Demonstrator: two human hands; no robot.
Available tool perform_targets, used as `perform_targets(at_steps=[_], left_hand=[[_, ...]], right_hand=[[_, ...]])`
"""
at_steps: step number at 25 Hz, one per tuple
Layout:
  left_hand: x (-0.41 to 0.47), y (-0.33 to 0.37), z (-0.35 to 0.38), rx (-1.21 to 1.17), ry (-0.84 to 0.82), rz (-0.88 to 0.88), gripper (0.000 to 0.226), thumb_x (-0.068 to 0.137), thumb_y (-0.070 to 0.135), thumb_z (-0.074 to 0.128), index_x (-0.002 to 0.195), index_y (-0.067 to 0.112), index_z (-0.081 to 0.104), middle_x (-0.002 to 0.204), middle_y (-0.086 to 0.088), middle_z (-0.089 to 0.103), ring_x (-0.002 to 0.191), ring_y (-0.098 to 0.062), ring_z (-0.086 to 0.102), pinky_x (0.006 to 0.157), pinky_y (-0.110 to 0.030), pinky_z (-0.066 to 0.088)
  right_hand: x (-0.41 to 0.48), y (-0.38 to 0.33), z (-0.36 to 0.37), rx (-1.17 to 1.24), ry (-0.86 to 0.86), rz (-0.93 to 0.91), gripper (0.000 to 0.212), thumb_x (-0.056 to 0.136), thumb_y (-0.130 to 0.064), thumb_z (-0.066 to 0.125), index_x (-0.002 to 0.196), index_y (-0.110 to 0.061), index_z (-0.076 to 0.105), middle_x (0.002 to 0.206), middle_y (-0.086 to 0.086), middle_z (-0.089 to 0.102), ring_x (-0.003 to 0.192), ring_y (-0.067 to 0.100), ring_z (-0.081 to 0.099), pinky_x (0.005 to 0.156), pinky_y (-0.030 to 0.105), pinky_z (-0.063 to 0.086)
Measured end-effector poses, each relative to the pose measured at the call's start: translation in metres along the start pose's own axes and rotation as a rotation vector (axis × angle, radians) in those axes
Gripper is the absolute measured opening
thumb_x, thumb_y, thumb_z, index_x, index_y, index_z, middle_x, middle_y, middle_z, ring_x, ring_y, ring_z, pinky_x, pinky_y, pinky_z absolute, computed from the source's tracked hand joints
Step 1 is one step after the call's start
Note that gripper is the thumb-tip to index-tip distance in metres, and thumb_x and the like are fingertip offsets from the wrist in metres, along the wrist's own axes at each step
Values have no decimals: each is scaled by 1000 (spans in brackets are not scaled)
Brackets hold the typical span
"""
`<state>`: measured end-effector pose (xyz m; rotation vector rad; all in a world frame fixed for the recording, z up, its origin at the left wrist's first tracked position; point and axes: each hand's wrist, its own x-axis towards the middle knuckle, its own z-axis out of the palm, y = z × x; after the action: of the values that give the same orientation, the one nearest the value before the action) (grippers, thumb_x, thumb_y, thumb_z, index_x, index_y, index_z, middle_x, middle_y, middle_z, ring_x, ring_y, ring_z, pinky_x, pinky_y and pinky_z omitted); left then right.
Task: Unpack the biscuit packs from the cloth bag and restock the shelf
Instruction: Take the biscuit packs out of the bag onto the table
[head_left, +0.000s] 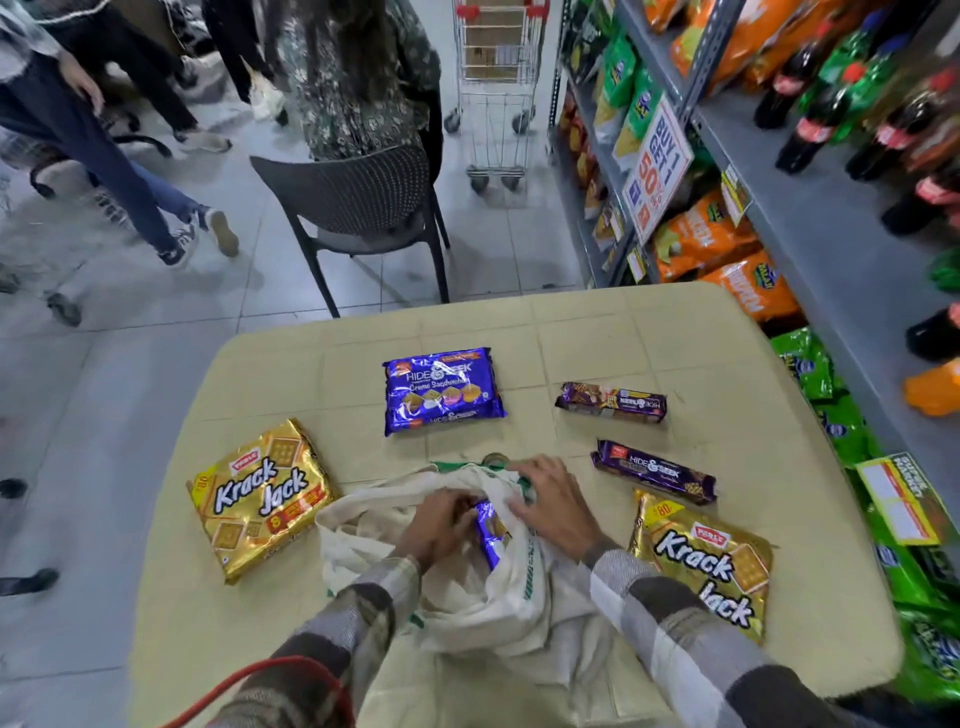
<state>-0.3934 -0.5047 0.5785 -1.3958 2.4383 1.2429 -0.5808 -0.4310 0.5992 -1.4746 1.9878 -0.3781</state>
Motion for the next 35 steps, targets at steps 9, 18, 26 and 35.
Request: perform_targets(at_steps=[9,18,26,35], left_hand=[[0,13,19,-51,-29,-74,16,88,12,61,99,1,63,106,-20,65,102,-35,59,86,-37,44],[-34,-7,1,134,192,-46,19,88,17,54,87,6,70,90,-11,61,92,-29,55,73,-39,42],[-85,-73,-14,-218,517,-517,24,94,23,59,92,7,77,85,-8,73,70,-13,57,66,-24,44],[-75,-81,-33,-183,415,-305,29,98,39,50,115,21,66,95,13,63,81,-7,59,72,-19,43]], right_hand=[[-33,-6,35,-142,-70,181,65,93,-5,49,149,-34,33,162,-3,18,127,32,49,103,46,42],[-42,22,33,-119,-13,217,78,87,15,34,152,-28,32,147,7,43,127,28,46,106,41,44],[-48,29,48,-368,-53,230,78,85,5,48,150,-34,26,151,3,34,126,25,44,98,40,46],[-33,-35,74,133,14,130,15,95,-28,56,104,-16,60,109,4,70,104,15,64,77,35,60]])
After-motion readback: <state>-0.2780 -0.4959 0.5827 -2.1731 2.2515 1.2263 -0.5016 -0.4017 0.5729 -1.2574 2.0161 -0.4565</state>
